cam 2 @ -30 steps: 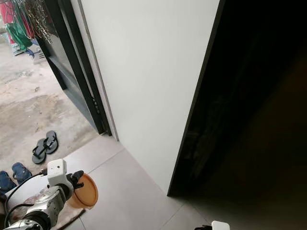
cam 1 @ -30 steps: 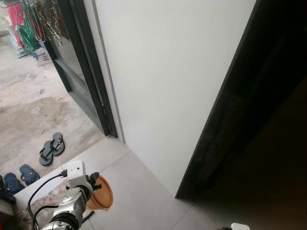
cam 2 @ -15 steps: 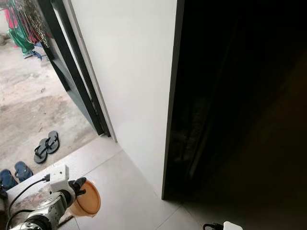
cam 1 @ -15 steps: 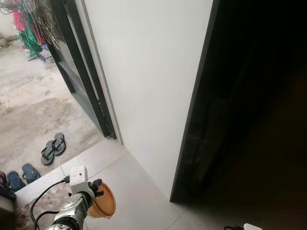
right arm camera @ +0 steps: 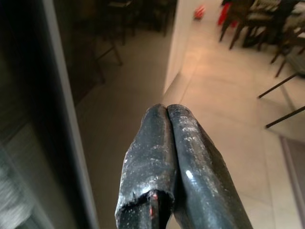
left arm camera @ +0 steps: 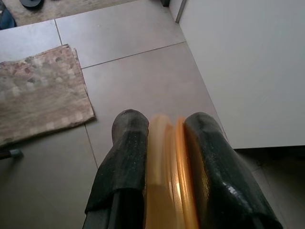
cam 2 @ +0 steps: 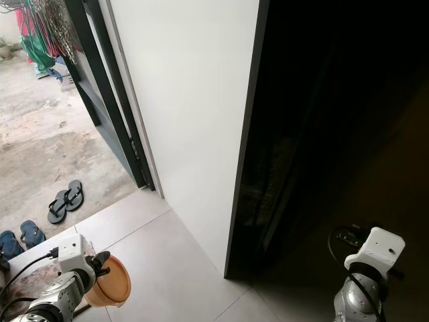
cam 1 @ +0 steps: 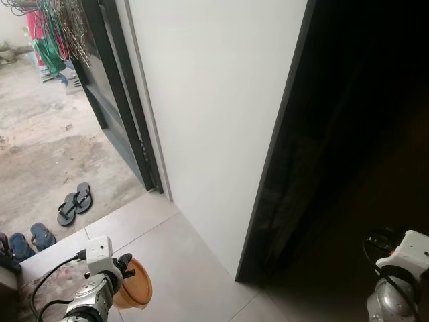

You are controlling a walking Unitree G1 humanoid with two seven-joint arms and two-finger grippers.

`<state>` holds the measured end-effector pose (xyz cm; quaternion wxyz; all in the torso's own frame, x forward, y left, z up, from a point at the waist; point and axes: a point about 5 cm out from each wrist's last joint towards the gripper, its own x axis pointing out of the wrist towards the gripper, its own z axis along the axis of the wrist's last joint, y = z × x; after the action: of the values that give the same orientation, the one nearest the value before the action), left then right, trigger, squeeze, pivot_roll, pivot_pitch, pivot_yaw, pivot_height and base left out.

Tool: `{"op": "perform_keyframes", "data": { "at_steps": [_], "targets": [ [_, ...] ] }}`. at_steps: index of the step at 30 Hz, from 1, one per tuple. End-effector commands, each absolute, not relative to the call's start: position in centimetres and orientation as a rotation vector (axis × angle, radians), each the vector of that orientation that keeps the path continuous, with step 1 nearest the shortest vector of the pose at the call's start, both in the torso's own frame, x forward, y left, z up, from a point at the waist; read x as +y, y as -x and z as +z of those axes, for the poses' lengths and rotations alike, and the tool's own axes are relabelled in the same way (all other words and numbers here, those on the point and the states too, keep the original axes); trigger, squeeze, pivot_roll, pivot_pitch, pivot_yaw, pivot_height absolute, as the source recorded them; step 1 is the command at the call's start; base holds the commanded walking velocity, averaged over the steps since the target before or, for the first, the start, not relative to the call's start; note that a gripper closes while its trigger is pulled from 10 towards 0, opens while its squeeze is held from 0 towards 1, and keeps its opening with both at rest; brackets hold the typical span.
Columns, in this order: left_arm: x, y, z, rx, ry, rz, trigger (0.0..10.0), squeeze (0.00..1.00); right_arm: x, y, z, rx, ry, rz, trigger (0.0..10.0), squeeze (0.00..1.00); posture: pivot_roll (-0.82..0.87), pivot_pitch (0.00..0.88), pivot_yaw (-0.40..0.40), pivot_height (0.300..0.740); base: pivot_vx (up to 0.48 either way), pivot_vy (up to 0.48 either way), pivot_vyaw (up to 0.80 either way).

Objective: Restocking fridge

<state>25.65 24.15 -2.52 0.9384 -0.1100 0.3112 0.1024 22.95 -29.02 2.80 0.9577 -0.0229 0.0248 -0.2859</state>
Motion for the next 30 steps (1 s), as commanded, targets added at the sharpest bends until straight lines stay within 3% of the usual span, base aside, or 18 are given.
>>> {"op": "perform_keyframes", "data": {
  "at_steps": [1,5,10,11,12,20,25,30],
  "targets": [
    [24.5,-25.3,-2.6,0.641,0.200,0.215,10.0,0.00,-28.7,-23.6,4.3,-0.009,0.067,-0.513,10.0,0.00,-0.06,0.042,0.018,0.740,0.000,0.000,0.00],
    [24.6,-25.0,-2.9,0.659,0.185,0.214,10.0,0.00,-24.9,-24.6,5.8,-0.020,0.117,-0.195,10.0,0.00,-0.07,0.053,0.015,0.740,0.000,0.000,0.00],
    [24.7,-24.8,-3.0,0.666,0.181,0.215,10.0,0.00,-22.6,-24.8,7.4,-0.062,0.133,-0.064,10.0,0.00,-0.08,0.057,0.015,0.740,0.000,0.000,0.00],
    [24.7,-24.8,-3.0,0.669,0.177,0.214,10.0,0.00,-22.2,-25.0,8.2,-0.090,0.161,-0.058,10.0,0.55,-0.08,0.058,0.015,0.740,0.000,0.000,0.00],
    [24.7,-24.8,-3.0,0.669,0.177,0.215,10.0,0.00,-22.1,-25.2,8.6,-0.105,0.155,-0.080,10.0,1.00,-0.08,0.057,0.017,0.740,0.000,0.000,0.00],
    [24.9,-24.9,-2.9,0.662,0.166,0.211,10.0,0.00,-23.0,-26.9,10.9,-0.088,0.093,-0.279,10.0,1.00,-0.07,0.061,0.022,0.740,0.000,0.000,0.00],
    [25.2,-24.9,-2.7,0.660,0.159,0.213,10.0,0.00,-21.7,-27.9,12.6,-0.097,0.034,-0.295,10.0,1.00,-0.06,0.068,0.029,0.740,0.000,0.000,0.00],
    [25.0,-24.8,-2.9,0.669,0.152,0.199,10.0,0.00,-19.0,-29.0,12.4,-0.063,-0.040,-0.187,10.0,1.00,-0.07,0.070,0.036,0.740,0.000,0.000,0.00]
  ]
}}
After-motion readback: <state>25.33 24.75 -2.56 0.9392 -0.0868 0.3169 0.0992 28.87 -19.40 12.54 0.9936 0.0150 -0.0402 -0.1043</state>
